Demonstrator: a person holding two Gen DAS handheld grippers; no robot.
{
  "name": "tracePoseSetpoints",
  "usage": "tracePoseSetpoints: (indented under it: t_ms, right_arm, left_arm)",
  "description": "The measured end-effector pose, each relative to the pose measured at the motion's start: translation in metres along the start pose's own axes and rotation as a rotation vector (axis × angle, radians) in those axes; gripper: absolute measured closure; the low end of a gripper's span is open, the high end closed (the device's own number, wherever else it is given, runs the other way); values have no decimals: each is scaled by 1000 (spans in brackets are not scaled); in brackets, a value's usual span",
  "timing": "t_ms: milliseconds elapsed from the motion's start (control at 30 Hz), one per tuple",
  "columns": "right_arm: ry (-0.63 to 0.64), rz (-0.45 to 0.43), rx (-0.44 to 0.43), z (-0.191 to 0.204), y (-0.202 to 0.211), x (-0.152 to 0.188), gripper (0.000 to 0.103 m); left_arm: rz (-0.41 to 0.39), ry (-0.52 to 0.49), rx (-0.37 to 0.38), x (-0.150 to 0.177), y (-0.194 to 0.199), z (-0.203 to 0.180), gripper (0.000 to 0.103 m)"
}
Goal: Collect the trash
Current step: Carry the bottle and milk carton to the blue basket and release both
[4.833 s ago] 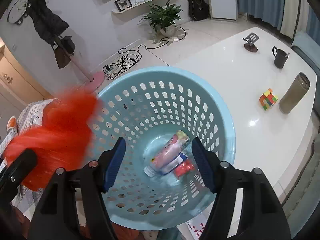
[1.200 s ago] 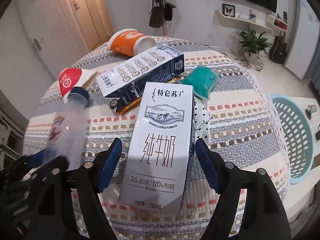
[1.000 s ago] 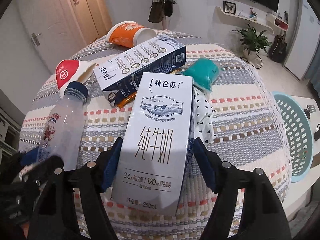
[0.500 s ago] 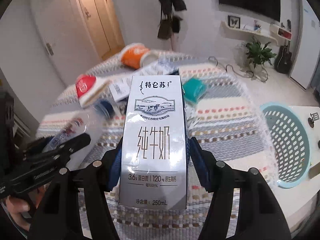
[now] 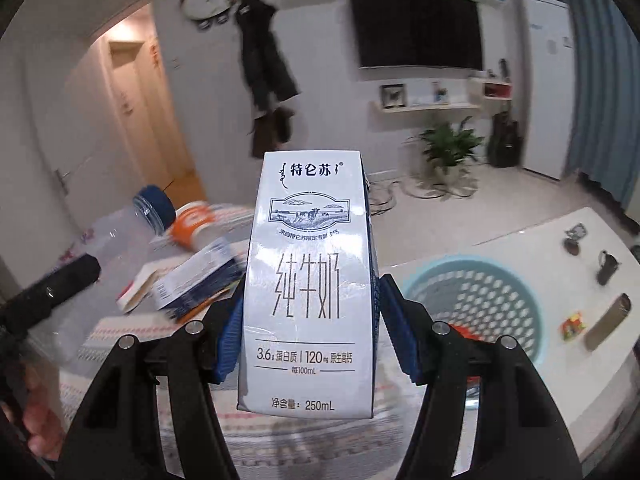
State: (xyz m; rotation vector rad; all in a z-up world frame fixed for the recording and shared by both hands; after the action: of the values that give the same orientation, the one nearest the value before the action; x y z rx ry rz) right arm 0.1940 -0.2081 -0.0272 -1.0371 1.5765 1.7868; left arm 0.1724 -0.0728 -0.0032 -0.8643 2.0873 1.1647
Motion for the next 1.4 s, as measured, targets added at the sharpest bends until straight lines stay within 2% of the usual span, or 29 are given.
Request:
tracePoseSetpoints:
  t_ms: [167, 300, 567, 800, 967, 1033, 1200, 1400]
  right_arm:
    - [-71, 8, 81, -67, -4, 4, 44]
    - [-120, 36, 133, -112, -17, 14, 44]
    - [-246, 136, 133, -173, -64, 57, 44]
    - [-328, 231, 148, -202, -100, 95, 44]
    - [-386, 272, 150, -212, -112, 112, 42]
    - [-404, 282, 147, -214, -114, 117, 41]
    - [-414, 284, 151, -215, -109, 124, 41]
    - [-391, 262, 147, -201, -95, 117, 41]
  left_arm:
    - [43, -53, 59, 0, -52, -58, 47]
    - [96, -71, 92, 9, -99, -90, 47]
    - [215, -81, 114, 47, -190, -116, 47]
    - [308, -69, 100, 79, -237, -114, 47]
    - [353, -61, 111, 91, -249, -107, 44]
    - [351, -65, 111, 91, -245, -106, 40]
    - [337, -76, 112, 90, -231, -104, 39]
    - [305, -78, 116, 84, -205, -94, 39]
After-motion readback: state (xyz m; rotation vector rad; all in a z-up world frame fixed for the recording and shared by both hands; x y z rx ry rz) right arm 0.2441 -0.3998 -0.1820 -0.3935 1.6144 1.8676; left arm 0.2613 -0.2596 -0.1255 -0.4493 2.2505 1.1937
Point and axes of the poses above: each gripper's, at about its wrist camera, not at the fingertips, and y roughly against the way its jaws point, z to its left, x to its underside, the point moved 10 cm from there along -y, roughly the way its jaws point, and after that the axes turned 11 degrees about y, right-handed, at the moved point
